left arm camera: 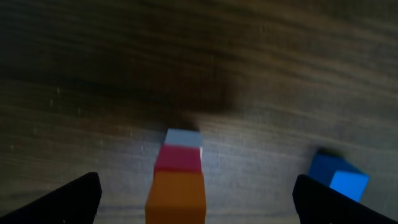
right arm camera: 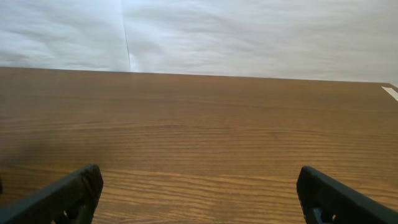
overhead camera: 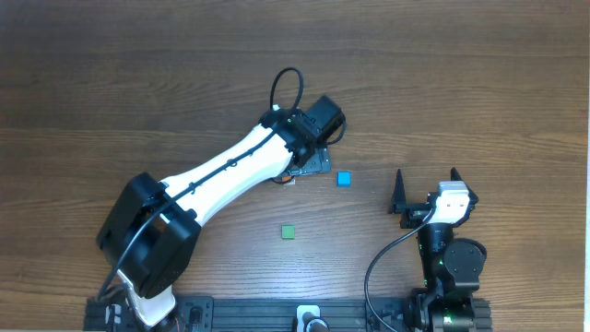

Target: Stack Cubes

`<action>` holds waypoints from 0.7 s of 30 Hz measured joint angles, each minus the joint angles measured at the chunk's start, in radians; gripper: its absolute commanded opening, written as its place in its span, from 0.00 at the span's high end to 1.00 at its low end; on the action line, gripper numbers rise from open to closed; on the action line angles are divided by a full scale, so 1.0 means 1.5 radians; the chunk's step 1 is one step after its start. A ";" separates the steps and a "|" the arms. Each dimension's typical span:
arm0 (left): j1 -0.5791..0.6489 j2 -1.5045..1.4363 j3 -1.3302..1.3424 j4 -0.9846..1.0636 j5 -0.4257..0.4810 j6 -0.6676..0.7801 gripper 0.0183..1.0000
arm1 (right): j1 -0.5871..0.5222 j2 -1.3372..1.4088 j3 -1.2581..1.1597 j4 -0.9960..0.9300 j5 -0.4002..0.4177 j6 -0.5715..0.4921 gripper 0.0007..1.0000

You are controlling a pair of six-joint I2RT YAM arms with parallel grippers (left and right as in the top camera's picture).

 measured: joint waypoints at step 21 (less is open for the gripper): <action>0.276 -0.505 -0.013 0.116 -0.079 0.109 0.04 | 0.000 0.000 0.000 0.000 0.000 0.001 0.01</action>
